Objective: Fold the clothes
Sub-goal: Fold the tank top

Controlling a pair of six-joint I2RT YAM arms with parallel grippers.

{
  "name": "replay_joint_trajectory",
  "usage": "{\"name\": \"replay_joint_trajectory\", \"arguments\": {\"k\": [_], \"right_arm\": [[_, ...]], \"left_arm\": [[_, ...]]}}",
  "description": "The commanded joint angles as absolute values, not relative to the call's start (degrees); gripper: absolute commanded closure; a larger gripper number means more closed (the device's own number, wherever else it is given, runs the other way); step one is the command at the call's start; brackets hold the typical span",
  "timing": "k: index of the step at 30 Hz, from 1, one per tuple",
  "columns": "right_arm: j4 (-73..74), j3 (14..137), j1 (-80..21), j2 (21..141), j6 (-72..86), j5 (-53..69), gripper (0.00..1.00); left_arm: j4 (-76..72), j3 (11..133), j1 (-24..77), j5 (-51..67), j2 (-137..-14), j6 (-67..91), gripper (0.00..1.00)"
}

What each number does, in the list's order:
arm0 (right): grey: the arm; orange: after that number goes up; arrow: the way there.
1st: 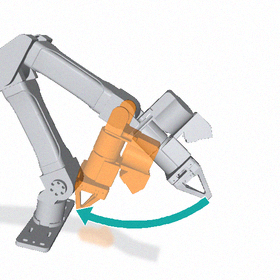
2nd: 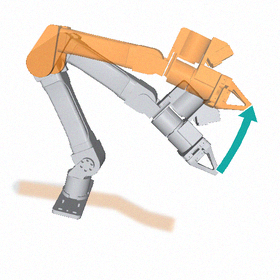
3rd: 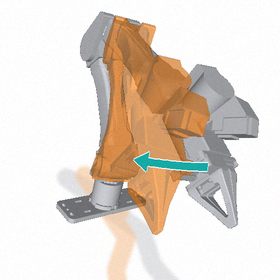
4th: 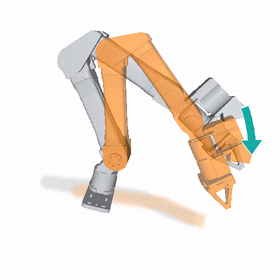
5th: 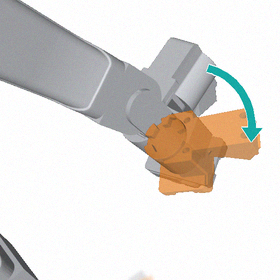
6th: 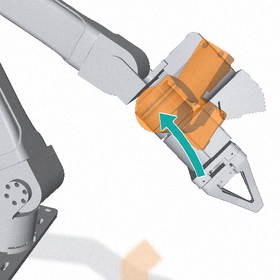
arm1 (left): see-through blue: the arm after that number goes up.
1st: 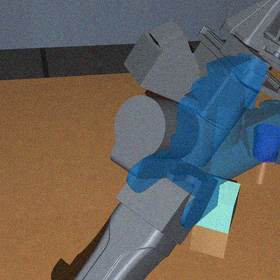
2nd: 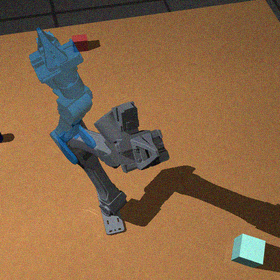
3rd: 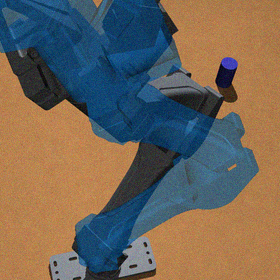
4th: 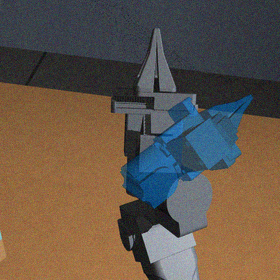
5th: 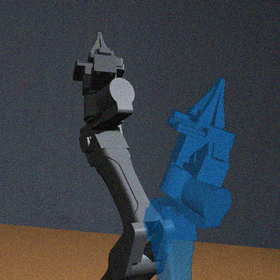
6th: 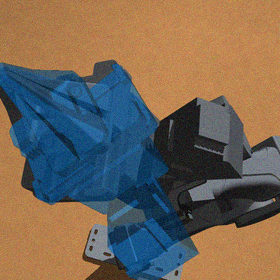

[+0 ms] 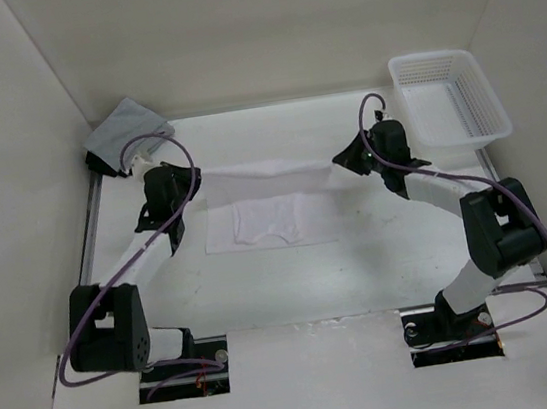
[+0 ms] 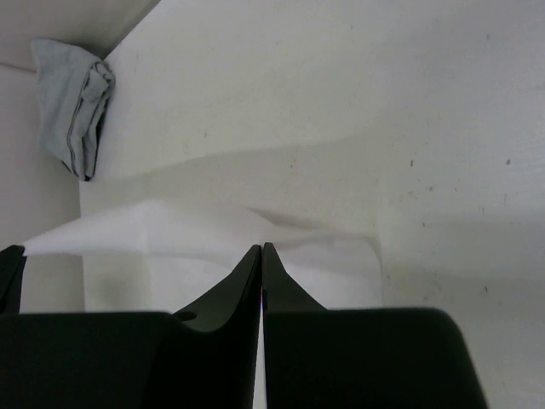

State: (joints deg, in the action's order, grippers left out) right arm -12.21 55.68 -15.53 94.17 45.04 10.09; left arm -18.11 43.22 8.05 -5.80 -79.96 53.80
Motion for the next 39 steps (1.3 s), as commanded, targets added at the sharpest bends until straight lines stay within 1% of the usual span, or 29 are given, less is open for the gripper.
{"name": "replay_joint_trajectory", "arguments": {"k": [1,6,11,15,19,22,26,33,34,35,37,38,39], "right_arm": [[-16.34,49.77,-15.25,88.52,45.44,10.99,0.95],[-19.60,38.17,-15.60,78.77,46.32,10.64,0.95],[-17.50,30.34,-17.26,68.66,46.14,9.94,0.95],[-13.02,26.38,-21.21,62.15,45.79,7.39,0.94],[-8.62,22.51,-27.53,56.53,46.32,2.74,0.93],[-5.72,20.40,-31.93,54.32,47.28,-1.22,0.93],[-4.57,18.55,-36.07,54.49,48.69,-3.95,0.92],[-5.27,16.96,-36.87,56.51,51.06,-7.29,0.91],[-5.45,17.57,-37.22,56.77,50.80,-7.38,0.90],[-5.54,18.54,-37.83,57.30,50.54,-7.12,0.86],[-6.15,20.56,-40.20,58.79,49.75,-6.68,0.75],[-6.24,21.96,-42.04,60.45,49.14,-6.68,0.66],[-6.24,22.76,-42.92,61.51,48.96,-6.85,0.61]], "left_arm": [[-20.83,36.50,8.48,-5.36,-72.44,53.70,1.00],[-20.04,25.60,6.29,-1.42,-61.81,53.09,1.00],[-15.92,18.21,2.69,3.24,-51.61,53.96,1.00],[-12.58,14.86,0.14,5.88,-45.89,54.49,1.00],[-10.46,13.01,-3.11,8.70,-42.37,54.67,1.00],[-10.28,12.13,-4.79,8.96,-41.66,54.67,1.00],[-10.37,10.99,-5.05,9.05,-42.45,54.49,0.99],[-9.93,5.54,-5.32,10.72,-41.05,55.72,0.94],[-9.06,5.10,-5.93,10.81,-40.26,55.90,0.92],[-7.92,4.84,-7.07,10.81,-39.30,55.90,0.89],[-6.08,4.57,-9.00,10.64,-37.45,55.99,0.88],[-5.19,4.57,-9.97,10.63,-36.75,55.81,0.88],[-4.84,4.57,-10.06,10.46,-36.65,55.72,0.88]]}}
